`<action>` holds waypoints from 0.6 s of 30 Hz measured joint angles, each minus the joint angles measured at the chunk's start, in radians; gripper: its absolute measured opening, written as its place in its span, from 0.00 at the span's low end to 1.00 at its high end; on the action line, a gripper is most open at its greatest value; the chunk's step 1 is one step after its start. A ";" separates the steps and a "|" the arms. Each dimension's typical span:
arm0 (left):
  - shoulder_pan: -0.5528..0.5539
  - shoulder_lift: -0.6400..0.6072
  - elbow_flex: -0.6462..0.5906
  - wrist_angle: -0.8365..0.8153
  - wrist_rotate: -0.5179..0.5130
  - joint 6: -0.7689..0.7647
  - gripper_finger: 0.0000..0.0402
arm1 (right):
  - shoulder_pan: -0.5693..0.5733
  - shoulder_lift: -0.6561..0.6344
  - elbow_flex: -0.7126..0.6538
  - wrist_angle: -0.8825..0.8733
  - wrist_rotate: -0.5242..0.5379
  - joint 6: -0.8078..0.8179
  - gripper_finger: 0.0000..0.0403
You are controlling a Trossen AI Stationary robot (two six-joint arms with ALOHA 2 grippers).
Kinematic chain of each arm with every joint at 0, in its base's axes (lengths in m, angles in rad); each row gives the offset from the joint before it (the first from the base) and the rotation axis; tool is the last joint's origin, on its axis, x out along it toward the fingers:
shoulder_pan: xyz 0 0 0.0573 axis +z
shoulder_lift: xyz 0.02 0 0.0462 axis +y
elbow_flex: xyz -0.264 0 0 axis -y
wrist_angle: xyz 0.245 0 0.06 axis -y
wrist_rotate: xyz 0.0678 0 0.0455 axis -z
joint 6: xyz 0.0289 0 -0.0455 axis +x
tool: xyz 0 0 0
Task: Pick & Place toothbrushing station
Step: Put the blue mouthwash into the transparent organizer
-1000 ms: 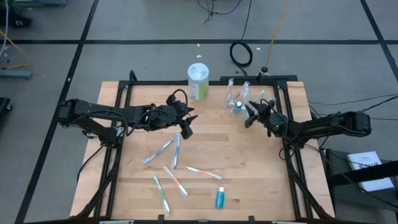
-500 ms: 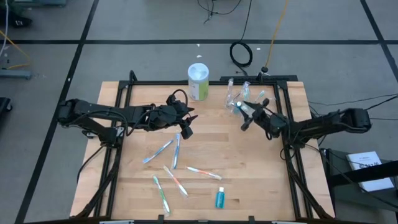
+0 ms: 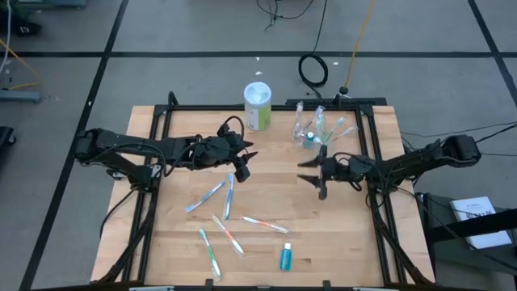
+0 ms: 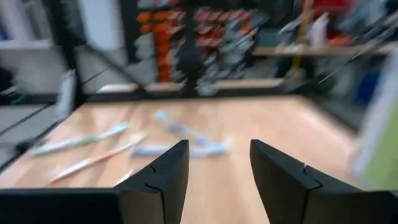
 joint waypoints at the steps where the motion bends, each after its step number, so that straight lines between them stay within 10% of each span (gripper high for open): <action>1: -0.001 0.000 0.000 0.000 0.016 0.000 0.39 | 0.007 0.000 0.000 -0.029 -0.014 0.010 0.40; 18: -0.043 0.000 0.000 -0.301 0.176 -0.272 0.39 | 0.019 0.023 0.000 -0.110 -0.025 -0.058 0.40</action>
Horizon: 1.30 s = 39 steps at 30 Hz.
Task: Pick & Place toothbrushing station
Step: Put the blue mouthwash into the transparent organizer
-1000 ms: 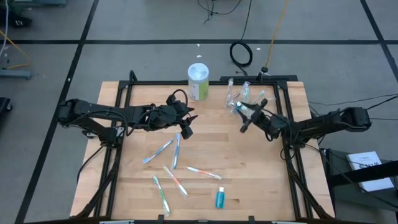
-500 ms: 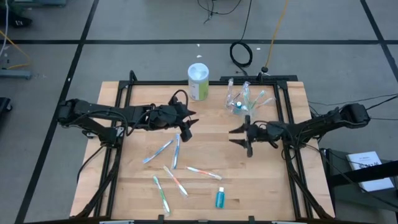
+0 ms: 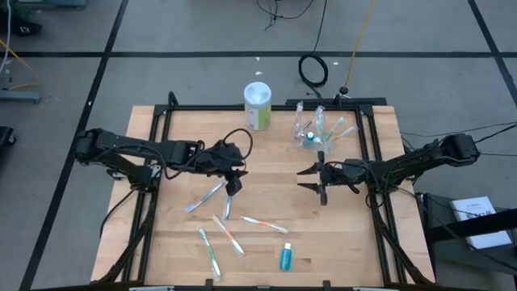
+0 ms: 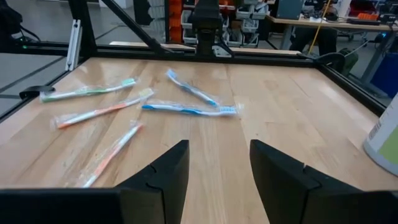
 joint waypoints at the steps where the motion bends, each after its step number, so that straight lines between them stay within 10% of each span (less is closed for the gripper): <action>1: -0.004 0.000 0.000 -0.027 -0.008 -0.046 0.39 | 0.000 0.000 0.000 0.000 0.000 0.000 0.40; 20: -0.140 0.054 0.000 -0.195 -0.270 -0.489 0.39 | 0.000 0.000 0.001 0.067 0.004 0.050 0.39; 39: -0.077 0.208 -0.001 0.053 -0.061 -0.209 0.39 | 0.138 0.200 0.204 0.052 -0.262 0.026 0.38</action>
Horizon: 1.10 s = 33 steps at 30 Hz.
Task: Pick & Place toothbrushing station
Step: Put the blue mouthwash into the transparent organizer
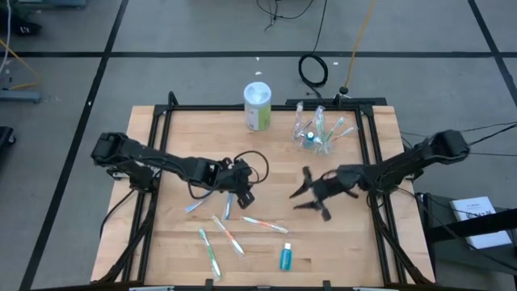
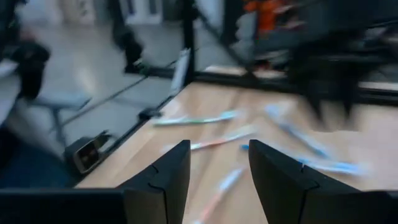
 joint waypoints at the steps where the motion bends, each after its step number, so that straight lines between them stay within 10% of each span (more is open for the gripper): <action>1: 0.009 -0.002 0.000 0.009 0.000 0.008 0.39 | 0.023 0.044 0.047 -0.038 -0.002 -0.001 0.38; 11: 0.070 -0.002 0.000 0.012 0.030 0.073 0.39 | 0.174 0.278 0.369 -0.591 -0.107 -0.141 0.38; 33: 0.052 -0.002 0.000 0.045 0.032 0.095 0.39 | 0.216 0.595 0.408 -0.404 -0.157 -0.296 0.38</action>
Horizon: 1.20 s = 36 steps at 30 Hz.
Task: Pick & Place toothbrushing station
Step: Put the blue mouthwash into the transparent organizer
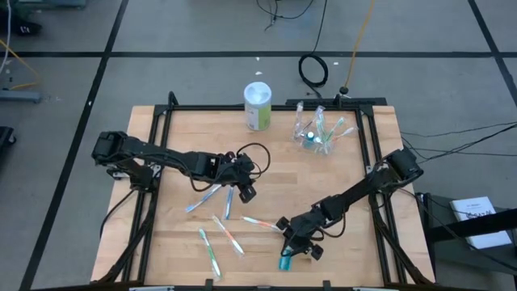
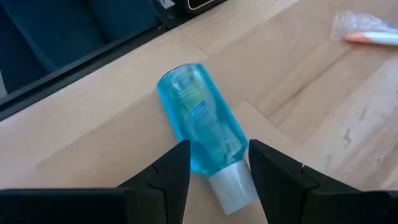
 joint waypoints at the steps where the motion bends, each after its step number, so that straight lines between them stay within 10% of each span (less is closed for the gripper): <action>1: 0.000 0.000 0.000 0.000 0.000 0.001 0.39 | -0.004 0.000 0.000 -0.008 -0.001 -0.001 0.38; 28: -0.003 0.000 0.000 0.003 -0.001 0.027 0.39 | -0.029 0.001 -0.001 -0.106 -0.001 -0.046 0.51; 36: -0.003 0.000 0.000 0.002 -0.002 0.053 0.39 | -0.029 0.001 -0.002 -0.100 0.022 -0.046 0.42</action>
